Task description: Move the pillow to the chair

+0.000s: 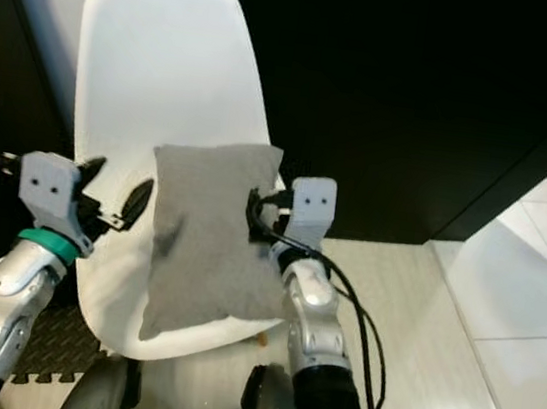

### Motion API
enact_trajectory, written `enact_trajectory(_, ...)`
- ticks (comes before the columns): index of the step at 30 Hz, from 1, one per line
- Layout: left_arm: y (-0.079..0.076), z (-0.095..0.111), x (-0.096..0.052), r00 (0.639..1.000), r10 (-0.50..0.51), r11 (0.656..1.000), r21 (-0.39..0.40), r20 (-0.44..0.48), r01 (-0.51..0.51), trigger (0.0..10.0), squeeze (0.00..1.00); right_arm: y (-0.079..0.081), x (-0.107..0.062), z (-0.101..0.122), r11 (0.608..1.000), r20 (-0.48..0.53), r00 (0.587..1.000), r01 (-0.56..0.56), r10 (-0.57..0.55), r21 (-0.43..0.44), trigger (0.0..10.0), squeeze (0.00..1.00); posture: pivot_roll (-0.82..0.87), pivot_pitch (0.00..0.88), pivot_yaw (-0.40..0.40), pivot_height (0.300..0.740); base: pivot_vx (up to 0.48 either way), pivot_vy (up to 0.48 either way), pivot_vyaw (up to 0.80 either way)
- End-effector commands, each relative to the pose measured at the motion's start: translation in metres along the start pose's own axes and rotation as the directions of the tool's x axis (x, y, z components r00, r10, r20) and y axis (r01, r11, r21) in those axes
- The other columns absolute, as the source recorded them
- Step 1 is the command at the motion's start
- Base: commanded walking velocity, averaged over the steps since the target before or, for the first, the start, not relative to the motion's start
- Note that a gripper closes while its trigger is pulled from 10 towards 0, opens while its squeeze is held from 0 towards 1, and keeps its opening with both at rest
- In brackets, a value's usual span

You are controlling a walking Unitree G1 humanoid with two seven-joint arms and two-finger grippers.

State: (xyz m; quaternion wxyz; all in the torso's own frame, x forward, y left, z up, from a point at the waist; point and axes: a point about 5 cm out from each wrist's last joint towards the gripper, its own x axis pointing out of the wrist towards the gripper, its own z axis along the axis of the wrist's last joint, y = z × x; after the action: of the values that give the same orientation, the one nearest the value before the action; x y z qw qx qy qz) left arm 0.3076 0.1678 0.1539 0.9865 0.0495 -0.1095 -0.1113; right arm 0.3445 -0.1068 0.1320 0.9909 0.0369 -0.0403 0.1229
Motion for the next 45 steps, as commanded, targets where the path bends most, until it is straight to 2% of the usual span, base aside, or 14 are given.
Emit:
enact_trajectory(1,-0.003,-0.005,0.0,1.0,-0.006,1.0,0.004,-0.028,0.006,10.0,0.0,-0.001,-0.003,-0.004,1.0,-0.016,1.0,0.005,-0.005,-0.002,10.0,0.0,0.07,0.054,-0.02,0.66,0.0,0.0,0.0)
enact_trajectory(5,-0.005,-0.005,0.002,1.0,0.003,1.0,-0.007,-0.024,-0.003,10.0,0.0,-0.001,-0.006,-0.005,1.0,-0.02,1.0,0.004,-0.004,-0.005,10.0,0.0,0.07,0.052,-0.017,0.665,0.0,0.0,0.0)
enact_trajectory(8,-0.013,-0.003,0.005,0.999,0.032,0.998,-0.048,-0.021,-0.033,10.0,0.0,-0.005,-0.011,-0.008,1.0,-0.028,0.999,0.028,-0.028,0.012,10.0,0.0,0.07,0.049,-0.017,0.68,0.0,0.0,0.0)
enact_trajectory(14,-0.019,-0.009,0.004,0.998,0.036,0.998,-0.056,-0.046,-0.039,10.0,0.0,-0.004,-0.014,-0.011,0.999,-0.036,0.999,0.039,-0.039,0.018,10.0,0.0,0.07,0.043,-0.012,0.7,0.0,0.0,0.0)
enact_trajectory(24,-0.014,-0.014,0.0,0.992,0.088,0.99,-0.104,-0.089,-0.097,10.0,0.0,-0.001,-0.017,-0.015,0.999,-0.049,0.998,0.046,-0.044,0.028,10.0,0.0,0.08,0.05,-0.018,0.74,0.0,0.0,0.0)
enact_trajectory(31,-0.015,-0.017,0.0,0.988,0.099,0.982,-0.147,-0.117,-0.116,10.0,0.0,-0.001,-0.019,-0.014,0.999,-0.057,0.997,0.043,-0.042,0.028,10.0,0.0,0.07,0.05,-0.026,0.74,0.0,0.0,0.0)
enact_trajectory(37,-0.018,-0.018,0.0,0.99,0.087,0.987,-0.126,-0.115,-0.101,10.0,0.0,-0.001,-0.02,-0.017,0.999,-0.082,0.996,0.041,-0.04,0.013,10.0,0.0,0.06,0.044,-0.035,0.74,0.0,0.0,0.0)
enact_trajectory(39,-0.019,-0.016,0.0,0.992,0.082,0.992,-0.086,-0.095,-0.09,10.0,0.0,-0.002,-0.02,-0.018,0.999,-0.081,0.996,0.046,-0.045,0.01,10.0,0.0,0.06,0.044,-0.035,0.74,0.0,0.0,0.0)
enact_trajectory(44,-0.019,-0.016,0.001,0.992,0.087,0.99,-0.106,-0.093,-0.096,10.0,0.0,-0.002,-0.019,-0.019,0.997,-0.105,0.992,0.073,-0.07,0.021,10.0,0.0,0.06,0.038,-0.035,0.74,0.0,0.0,0.0)
enact_trajectory(45,-0.019,-0.016,0.002,0.992,0.089,0.989,-0.11,-0.093,-0.099,10.0,0.0,-0.004,-0.017,-0.021,0.993,-0.123,0.985,0.118,-0.118,-0.003,10.0,0.0,0.06,0.038,-0.035,0.74,0.0,0.0,0.0)
